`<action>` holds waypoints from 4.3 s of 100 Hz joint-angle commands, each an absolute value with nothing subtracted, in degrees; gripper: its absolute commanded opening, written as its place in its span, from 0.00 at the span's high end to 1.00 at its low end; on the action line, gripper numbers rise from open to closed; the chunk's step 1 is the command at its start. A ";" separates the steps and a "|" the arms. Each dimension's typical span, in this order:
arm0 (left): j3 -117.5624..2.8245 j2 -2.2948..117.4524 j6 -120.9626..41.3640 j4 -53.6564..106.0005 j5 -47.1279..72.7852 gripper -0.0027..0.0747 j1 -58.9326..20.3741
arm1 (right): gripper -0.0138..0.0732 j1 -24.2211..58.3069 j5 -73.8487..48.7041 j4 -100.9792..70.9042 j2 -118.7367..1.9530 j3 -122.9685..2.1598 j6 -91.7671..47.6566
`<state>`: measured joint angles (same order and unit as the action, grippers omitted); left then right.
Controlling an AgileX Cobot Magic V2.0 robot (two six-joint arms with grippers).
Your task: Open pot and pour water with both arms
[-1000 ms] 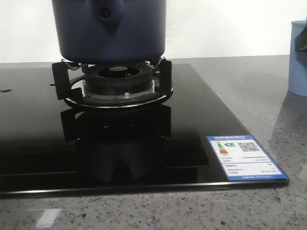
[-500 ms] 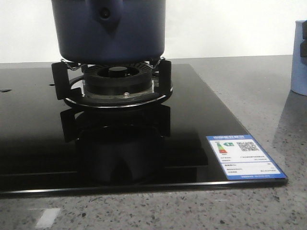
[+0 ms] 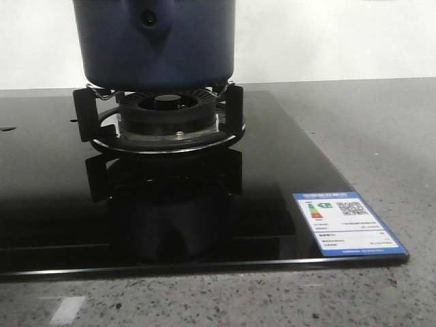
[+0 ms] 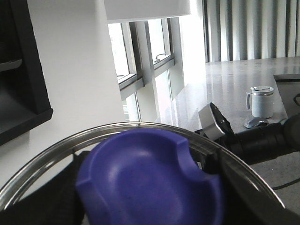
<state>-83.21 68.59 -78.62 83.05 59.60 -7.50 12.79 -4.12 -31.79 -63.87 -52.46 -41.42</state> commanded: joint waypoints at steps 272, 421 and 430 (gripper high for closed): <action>-85.19 58.25 -74.11 80.93 57.41 0.60 -9.46 | 0.58 29.55 4.68 58.26 -88.86 -85.97 -46.00; -84.58 59.74 -73.99 72.70 54.84 0.60 -13.50 | 0.58 12.70 -33.22 21.03 -71.28 -78.09 -3.66; -83.97 60.33 -73.99 72.91 54.84 0.60 -13.50 | 0.58 6.78 -21.42 13.71 -68.62 -68.79 -3.66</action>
<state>-82.95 60.37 -74.52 68.07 58.70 -12.89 11.06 -35.46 20.40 -72.28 -74.32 -4.19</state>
